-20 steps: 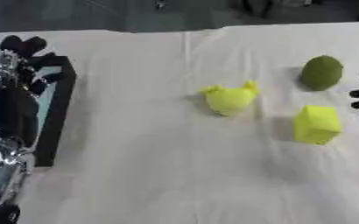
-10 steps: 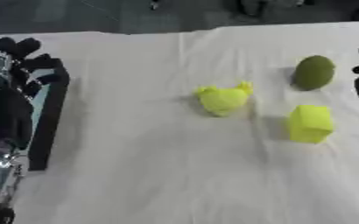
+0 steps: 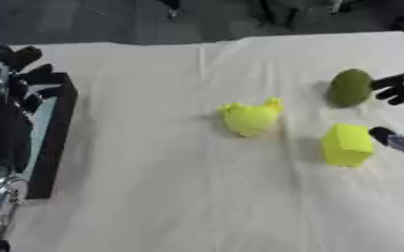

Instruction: Pick up the objects with one hand, pass them to the other hand, and then place them into the box on the other side of the table.

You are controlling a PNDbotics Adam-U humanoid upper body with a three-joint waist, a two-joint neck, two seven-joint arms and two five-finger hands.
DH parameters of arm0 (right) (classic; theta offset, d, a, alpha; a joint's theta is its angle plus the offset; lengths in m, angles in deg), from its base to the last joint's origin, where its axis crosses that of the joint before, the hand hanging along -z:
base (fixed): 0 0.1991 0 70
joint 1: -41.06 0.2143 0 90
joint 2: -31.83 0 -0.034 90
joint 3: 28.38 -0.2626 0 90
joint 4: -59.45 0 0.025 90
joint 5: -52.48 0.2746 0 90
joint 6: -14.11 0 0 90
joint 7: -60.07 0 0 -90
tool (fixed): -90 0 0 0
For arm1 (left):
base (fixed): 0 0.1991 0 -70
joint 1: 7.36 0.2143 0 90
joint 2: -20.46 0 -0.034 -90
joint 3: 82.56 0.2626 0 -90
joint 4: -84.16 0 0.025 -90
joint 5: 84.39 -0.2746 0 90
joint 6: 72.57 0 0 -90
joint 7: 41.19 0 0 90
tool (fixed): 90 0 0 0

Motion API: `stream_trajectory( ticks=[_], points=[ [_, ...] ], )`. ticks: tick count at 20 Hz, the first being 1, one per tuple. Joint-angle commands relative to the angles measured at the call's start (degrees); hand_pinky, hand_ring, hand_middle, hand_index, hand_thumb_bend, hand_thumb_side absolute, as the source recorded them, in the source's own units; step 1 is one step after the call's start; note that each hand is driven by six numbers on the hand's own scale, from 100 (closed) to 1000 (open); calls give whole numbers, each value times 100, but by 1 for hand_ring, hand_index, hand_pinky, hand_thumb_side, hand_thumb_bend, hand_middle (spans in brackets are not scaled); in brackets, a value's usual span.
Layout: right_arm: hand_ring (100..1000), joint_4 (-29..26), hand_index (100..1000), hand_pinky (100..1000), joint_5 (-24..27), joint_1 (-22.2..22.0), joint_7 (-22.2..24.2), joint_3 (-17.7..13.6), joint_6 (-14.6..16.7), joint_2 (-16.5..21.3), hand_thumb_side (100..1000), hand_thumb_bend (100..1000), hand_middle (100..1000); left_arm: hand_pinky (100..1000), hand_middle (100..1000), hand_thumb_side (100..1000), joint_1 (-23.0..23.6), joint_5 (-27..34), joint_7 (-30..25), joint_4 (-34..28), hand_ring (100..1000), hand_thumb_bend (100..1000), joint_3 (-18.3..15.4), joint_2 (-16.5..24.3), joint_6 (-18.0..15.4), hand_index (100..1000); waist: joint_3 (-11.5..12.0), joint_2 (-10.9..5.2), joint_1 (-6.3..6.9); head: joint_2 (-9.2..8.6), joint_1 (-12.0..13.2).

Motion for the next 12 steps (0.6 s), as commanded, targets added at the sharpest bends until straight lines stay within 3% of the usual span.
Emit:
stream_trajectory(
  ticks=[1, 4, 6, 12],
  points=[
    [851, -82, 915, 832, -131, 118, 234, -47, -103, 315, 233, 435, 863, 694, 831, 815, -70, -36, -1, -79, 845, 164, -22, 134, 9, 816, 4, -163, -110, -46, -26],
    [864, -82, 927, 844, -202, 214, 442, 9, -210, 399, 215, 467, 870, 694, 831, 815, -60, -37, 0, -75, 845, 165, -20, 142, 12, 816, 6, -165, -125, -18, -35],
    [858, -82, 922, 845, -313, 262, 548, 59, -295, 431, 154, 499, 858, 694, 831, 814, -59, -36, -3, -77, 845, 166, -16, 136, 12, 816, 15, -165, -131, -2, -57],
    [856, -82, 944, 847, -533, 339, 576, 217, -442, 422, 132, 530, 861, 692, 826, 821, -59, -32, 0, -68, 844, 159, -6, 132, 30, 812, 39, -140, -136, 52, -66]
  ],
)
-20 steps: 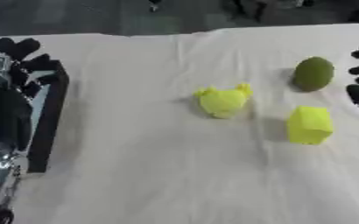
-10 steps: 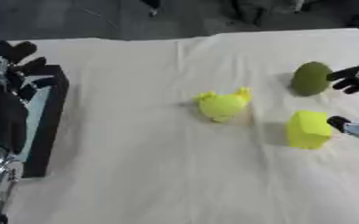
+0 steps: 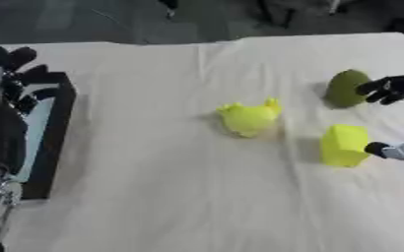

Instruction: Pick up the objects with one hand, pass them to the other hand, and then place them into the box on the other side of the table.

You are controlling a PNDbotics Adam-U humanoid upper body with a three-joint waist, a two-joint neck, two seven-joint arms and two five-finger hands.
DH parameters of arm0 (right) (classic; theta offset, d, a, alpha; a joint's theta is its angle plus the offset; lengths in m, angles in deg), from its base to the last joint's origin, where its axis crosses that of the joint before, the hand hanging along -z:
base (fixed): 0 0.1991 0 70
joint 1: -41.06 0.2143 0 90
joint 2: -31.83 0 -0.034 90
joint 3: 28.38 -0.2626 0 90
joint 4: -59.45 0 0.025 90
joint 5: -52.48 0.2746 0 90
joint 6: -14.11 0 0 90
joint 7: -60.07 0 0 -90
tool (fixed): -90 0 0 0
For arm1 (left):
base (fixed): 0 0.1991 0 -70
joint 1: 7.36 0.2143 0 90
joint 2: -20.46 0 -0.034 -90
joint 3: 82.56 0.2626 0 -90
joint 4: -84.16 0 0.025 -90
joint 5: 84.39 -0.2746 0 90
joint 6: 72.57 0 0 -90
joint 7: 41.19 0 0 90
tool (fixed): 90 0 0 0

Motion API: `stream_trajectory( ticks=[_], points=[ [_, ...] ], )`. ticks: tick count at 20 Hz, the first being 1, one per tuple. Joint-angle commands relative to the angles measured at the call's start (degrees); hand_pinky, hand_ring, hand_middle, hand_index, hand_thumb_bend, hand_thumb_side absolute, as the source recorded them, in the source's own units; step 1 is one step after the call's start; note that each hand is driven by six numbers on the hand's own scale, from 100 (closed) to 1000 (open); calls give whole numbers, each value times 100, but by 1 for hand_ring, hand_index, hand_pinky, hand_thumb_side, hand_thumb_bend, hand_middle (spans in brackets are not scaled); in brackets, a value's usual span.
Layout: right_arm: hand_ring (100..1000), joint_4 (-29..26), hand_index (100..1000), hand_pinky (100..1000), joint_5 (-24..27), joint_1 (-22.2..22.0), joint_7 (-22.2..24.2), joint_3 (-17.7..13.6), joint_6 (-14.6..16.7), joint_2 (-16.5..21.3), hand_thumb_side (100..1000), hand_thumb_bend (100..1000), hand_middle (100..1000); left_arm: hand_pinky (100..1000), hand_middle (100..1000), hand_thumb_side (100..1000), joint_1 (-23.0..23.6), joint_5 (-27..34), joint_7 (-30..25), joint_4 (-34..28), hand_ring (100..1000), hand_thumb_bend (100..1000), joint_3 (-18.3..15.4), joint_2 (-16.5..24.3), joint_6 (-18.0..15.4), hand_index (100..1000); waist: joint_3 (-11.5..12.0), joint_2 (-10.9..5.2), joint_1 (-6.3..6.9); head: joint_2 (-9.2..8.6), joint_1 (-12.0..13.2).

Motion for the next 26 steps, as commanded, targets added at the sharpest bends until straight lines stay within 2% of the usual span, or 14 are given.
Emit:
stream_trajectory(
  ticks=[1, 9, 11, 12, 13, 21, 26],
  points=[
    [858, -68, 942, 848, -141, 84, 49, 15, -14, 245, 142, 534, 860, 693, 825, 822, -58, -26, 2, -64, 844, 161, -8, 128, 31, 812, 8, -135, -90, 62, 25],
    [851, -68, 895, 845, -396, 131, -8, 174, -376, 160, 158, 532, 827, 694, 826, 818, -103, -13, 3, -88, 845, 162, 3, 107, 49, 811, 51, -103, -61, 110, 34],
    [854, -68, 899, 847, -462, 159, 2, 221, -441, 146, 161, 532, 832, 694, 826, 818, -117, -14, -3, -95, 846, 161, 6, 107, 50, 811, 65, -90, -51, 100, 10],
    [857, -68, 900, 849, -504, 168, 7, 248, -467, 136, 135, 530, 834, 694, 826, 818, -125, -15, -5, -101, 846, 161, 7, 109, 51, 811, 73, -82, -47, 97, -1],
    [858, -68, 900, 850, -553, 171, 13, 273, -496, 124, 167, 532, 835, 694, 826, 818, -132, -16, -8, -107, 846, 161, 8, 111, 53, 811, 82, -74, -44, 94, -13],
    [871, -68, 925, 856, -927, 102, 5, 370, -858, -54, 195, 541, 848, 694, 825, 822, -181, -6, 3, -150, 846, 155, -6, 154, 71, 810, 169, 16, -8, -1, -102],
    [879, -68, 931, 865, -1167, 52, -36, 398, -993, -151, 193, 538, 854, 695, 825, 823, -199, 20, 28, -165, 847, 155, -27, 159, 78, 810, 196, 87, 14, 5, -95]
  ],
)
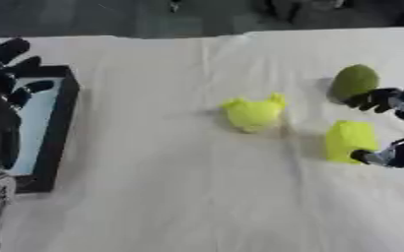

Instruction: Pick up the objects with one hand, pass them to the other hand, and then place them into the box on the other side of the table.

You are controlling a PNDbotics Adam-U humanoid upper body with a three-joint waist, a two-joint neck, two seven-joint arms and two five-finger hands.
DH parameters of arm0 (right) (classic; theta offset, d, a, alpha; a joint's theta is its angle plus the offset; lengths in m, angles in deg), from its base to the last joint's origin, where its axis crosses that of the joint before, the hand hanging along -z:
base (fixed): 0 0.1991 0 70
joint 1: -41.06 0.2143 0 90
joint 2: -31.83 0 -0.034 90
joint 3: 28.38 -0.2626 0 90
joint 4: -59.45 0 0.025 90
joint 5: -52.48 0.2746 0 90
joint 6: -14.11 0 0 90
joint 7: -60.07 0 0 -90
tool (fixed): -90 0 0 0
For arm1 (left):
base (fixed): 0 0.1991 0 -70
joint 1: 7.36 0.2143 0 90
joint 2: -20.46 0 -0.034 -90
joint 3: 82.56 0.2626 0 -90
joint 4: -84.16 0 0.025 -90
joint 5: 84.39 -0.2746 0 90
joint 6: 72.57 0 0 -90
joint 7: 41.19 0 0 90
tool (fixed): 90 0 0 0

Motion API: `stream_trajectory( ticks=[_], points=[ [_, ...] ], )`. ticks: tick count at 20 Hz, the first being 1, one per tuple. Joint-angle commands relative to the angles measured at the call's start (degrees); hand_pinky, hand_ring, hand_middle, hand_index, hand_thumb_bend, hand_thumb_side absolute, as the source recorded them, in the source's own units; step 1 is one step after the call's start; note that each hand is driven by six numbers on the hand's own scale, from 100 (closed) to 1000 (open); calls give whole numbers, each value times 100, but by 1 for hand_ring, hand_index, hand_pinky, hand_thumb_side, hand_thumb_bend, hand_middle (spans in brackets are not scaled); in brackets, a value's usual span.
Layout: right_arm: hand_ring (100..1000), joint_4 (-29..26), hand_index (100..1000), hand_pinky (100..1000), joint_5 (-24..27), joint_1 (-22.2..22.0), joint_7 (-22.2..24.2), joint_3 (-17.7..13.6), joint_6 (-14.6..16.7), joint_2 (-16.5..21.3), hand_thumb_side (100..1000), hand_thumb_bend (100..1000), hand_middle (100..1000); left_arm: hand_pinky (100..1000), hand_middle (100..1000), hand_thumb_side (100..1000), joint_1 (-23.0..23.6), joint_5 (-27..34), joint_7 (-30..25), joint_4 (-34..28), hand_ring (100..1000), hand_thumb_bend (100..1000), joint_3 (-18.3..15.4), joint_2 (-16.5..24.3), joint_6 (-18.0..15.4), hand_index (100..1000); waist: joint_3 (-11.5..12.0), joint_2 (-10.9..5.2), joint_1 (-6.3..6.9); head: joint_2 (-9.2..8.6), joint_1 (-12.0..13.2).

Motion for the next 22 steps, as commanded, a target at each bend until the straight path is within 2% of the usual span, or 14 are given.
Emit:
stream_trajectory(
  ticks=[1, 10, 22],
  points=[
    [882, -56, 933, 869, -172, 5, -35, -43, -81, 69, 195, 538, 855, 695, 825, 823, -93, 8, 16, -128, 847, 155, -42, 144, 14, 810, 12, -2, 15, -77, -19],
    [891, -56, 938, 878, -451, -41, -53, -3, -328, -92, 194, 533, 865, 696, 825, 827, -121, 12, 35, -145, 848, 154, -58, 169, 19, 810, 92, 92, 8, -123, -118],
    [899, -56, 939, 883, -616, -176, -97, -207, -807, -282, 171, 509, 870, 696, 825, 833, -169, 14, 45, -155, 849, 149, -67, 220, 36, 806, 179, 240, 23, -270, -261]
  ],
)
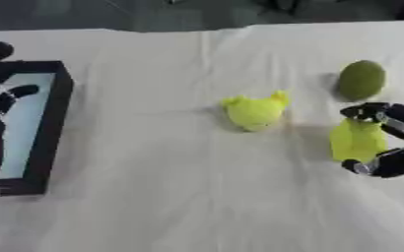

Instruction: Pick up the objects with one hand, pass them to the other hand, and then place them into the box on the other side of the table.

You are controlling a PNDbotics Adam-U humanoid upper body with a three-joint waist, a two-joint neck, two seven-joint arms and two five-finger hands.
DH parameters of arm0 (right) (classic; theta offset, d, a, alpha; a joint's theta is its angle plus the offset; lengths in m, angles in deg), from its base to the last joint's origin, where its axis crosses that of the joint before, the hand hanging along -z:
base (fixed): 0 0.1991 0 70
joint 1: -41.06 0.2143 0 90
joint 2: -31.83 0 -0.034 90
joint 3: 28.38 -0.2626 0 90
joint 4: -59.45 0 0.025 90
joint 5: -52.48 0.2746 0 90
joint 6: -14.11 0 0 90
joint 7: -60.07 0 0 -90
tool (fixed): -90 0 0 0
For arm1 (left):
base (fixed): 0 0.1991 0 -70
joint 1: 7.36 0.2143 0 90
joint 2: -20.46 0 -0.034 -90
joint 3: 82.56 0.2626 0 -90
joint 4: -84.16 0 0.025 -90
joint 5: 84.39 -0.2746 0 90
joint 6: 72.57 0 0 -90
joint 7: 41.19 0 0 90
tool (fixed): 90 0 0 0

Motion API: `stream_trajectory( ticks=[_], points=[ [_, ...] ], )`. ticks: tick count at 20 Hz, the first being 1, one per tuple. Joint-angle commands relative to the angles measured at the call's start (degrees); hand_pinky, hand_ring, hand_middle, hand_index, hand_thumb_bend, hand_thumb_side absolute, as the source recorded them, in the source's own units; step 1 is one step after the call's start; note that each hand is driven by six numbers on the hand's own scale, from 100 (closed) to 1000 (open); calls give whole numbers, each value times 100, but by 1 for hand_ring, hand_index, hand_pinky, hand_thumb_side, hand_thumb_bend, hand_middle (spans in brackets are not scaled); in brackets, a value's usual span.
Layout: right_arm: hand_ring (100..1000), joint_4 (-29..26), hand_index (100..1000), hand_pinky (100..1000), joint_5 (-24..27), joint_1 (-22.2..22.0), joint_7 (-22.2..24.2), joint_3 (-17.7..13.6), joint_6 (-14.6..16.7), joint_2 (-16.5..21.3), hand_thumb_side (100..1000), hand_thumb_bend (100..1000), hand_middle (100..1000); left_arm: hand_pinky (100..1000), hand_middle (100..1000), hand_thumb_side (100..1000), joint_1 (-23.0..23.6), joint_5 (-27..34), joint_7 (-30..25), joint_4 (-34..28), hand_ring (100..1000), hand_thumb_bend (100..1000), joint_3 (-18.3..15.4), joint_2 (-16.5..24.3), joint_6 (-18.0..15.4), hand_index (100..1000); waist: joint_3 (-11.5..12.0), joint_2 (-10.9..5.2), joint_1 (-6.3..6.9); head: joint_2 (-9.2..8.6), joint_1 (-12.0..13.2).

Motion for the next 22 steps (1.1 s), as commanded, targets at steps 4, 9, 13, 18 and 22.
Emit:
stream_trajectory(
  ticks=[4, 9, 13, 18, 22],
  points=[
    [902, -56, 939, 887, -52, -6, -39, -158, -178, 75, 145, 485, 870, 697, 824, 835, -101, 11, 4, -127, 850, 148, -54, 151, 17, 805, 9, 33, 19, -131, -54],
    [892, -56, 934, 879, -48, -15, -100, -230, -313, 36, 104, 457, 862, 698, 824, 837, -95, 9, 0, -122, 850, 147, -50, 166, 25, 802, 19, 48, 9, -165, -57],
    [885, -56, 928, 876, 63, 5, -203, -225, -273, 36, 100, 435, 854, 698, 824, 838, -99, 8, -10, -120, 851, 146, -41, 165, 29, 800, 20, 54, 5, -186, -71],
    [878, -56, 915, 875, 20, -2, -227, -199, -278, 27, 100, 419, 836, 699, 824, 841, -92, 11, -27, -111, 851, 145, -29, 170, 37, 799, 25, 59, 0, -306, -58],
    [813, -56, 878, 859, -137, -90, -252, -198, -192, -14, 100, 393, 758, 699, 824, 841, -97, 14, -41, -113, 851, 145, -22, 162, 36, 798, 22, 59, -3, -412, -37]
  ],
)
